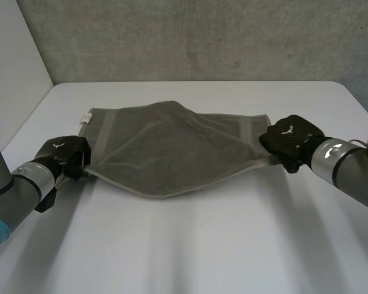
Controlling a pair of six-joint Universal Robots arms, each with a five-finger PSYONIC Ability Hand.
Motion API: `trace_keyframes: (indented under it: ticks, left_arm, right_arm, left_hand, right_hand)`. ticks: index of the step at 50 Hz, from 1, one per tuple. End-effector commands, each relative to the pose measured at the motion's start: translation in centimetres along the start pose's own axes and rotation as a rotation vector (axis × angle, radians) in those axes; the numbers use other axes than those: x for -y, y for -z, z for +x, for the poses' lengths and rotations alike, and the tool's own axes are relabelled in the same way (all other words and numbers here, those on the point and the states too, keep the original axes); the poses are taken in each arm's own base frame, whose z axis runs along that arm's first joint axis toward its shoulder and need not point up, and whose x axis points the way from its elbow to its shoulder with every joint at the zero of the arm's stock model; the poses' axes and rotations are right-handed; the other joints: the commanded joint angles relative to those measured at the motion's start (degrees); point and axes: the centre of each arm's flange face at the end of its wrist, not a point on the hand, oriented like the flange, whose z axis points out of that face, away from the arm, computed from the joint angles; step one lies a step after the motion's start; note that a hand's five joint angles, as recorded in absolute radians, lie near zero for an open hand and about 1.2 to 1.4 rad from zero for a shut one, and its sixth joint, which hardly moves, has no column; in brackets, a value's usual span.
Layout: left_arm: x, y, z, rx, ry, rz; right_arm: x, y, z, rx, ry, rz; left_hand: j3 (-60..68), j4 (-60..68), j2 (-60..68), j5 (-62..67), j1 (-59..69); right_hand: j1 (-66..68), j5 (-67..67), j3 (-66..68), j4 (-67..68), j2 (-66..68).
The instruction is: Fold the towel.
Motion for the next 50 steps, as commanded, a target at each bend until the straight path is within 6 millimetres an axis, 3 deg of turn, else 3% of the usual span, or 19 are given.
trace_keyframes:
  ticks: [1, 10, 20, 26, 35, 50]
  left_arm:
    - [-0.5, -0.1, 0.5, 0.000, -0.015, 0.049]
    - [-1.8, -0.6, 0.6, -0.006, -0.011, 0.011]
    - [-2.8, -0.4, 0.8, -0.012, -0.003, -0.026]
    - [-3.2, 0.8, 1.4, -0.031, -0.002, -0.056]
    - [-2.9, 1.9, 1.0, -0.015, -0.063, -0.050]
    - [-4.4, -0.2, -0.2, 0.016, -0.140, -0.045]
  right_arm:
    - [-3.1, 0.0, 1.0, -0.040, -0.177, -0.059]
    - [-6.3, -0.7, 1.3, -0.123, -0.218, -0.052]
    - [-6.8, -1.2, 1.2, -0.141, -0.284, -0.027]
    - [-7.4, -1.4, 0.0, -0.112, -0.285, -0.042]
    - [-7.4, -1.5, 0.0, -0.113, -0.278, -0.040]
    - [-8.1, -1.9, 0.1, -0.118, -0.289, -0.059]
  left_hand:
    - [-41.48, -41.27, -41.23, -42.07, -41.20]
    - [-42.53, -42.32, -42.28, -43.11, -42.25]
    - [-42.03, -41.81, -41.77, -42.61, -41.74]
    - [-42.19, -41.97, -41.94, -42.77, -41.91]
    - [-42.53, -42.32, -42.28, -43.11, -42.25]
    - [-40.85, -40.64, -40.60, -41.43, -40.57]
  right_hand:
    - [4.89, 4.72, 2.94, 3.44, 5.57]
    - [4.89, 4.72, 2.94, 3.44, 5.57]
    - [4.89, 4.72, 2.94, 3.44, 5.57]
    - [4.89, 4.72, 2.94, 3.44, 5.57]
    - [4.89, 4.72, 2.94, 3.44, 5.57]
    - [4.89, 4.72, 2.94, 3.44, 5.57]
